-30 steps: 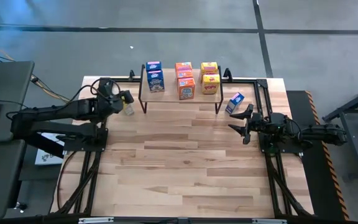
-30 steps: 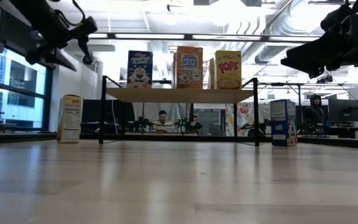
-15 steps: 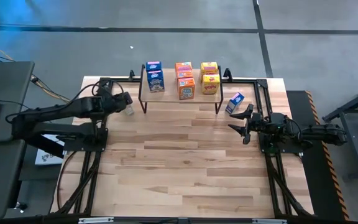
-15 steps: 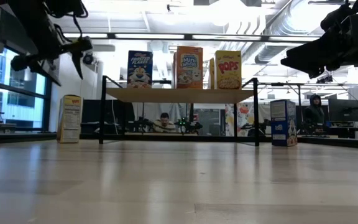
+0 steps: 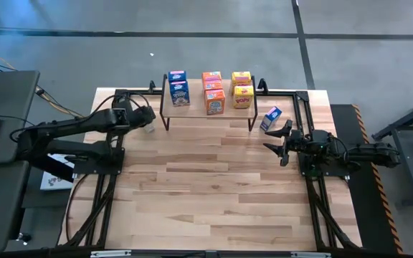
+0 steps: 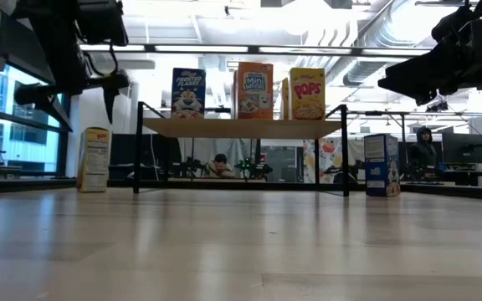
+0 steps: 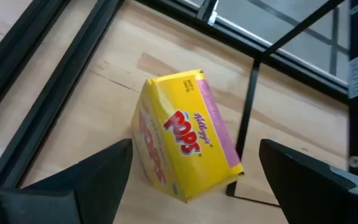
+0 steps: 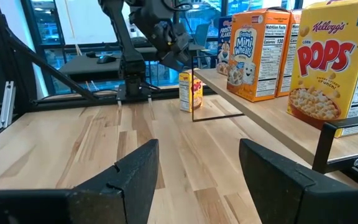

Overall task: Stack cereal on shelf
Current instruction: Put the yellow cereal box aligned with the other yellow cereal boxes on the shelf

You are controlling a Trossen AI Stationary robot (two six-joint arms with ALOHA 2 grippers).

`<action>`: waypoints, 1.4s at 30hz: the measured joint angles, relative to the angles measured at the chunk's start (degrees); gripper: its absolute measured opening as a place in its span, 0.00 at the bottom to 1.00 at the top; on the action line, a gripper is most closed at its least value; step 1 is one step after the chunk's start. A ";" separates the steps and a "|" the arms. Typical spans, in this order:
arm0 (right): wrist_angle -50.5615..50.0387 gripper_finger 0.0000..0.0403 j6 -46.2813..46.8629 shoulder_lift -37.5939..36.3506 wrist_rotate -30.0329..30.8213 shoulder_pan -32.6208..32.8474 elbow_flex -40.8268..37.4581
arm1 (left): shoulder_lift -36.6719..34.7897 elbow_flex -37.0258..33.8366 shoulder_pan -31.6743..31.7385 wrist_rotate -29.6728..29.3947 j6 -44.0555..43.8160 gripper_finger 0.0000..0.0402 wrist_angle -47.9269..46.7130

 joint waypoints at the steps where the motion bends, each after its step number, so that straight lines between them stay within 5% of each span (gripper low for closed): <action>1: 0.00 0.54 0.00 0.00 0.00 0.00 0.00 | 0.44 0.00 0.27 0.10 -0.01 0.86 -0.02; 17: 0.00 0.54 0.00 0.00 -0.19 0.00 0.00 | 5.99 -0.02 3.98 1.97 0.19 0.85 2.19; 42: 0.00 0.54 0.02 0.00 0.04 0.00 0.00 | 6.02 -0.02 5.62 5.11 4.87 0.47 2.86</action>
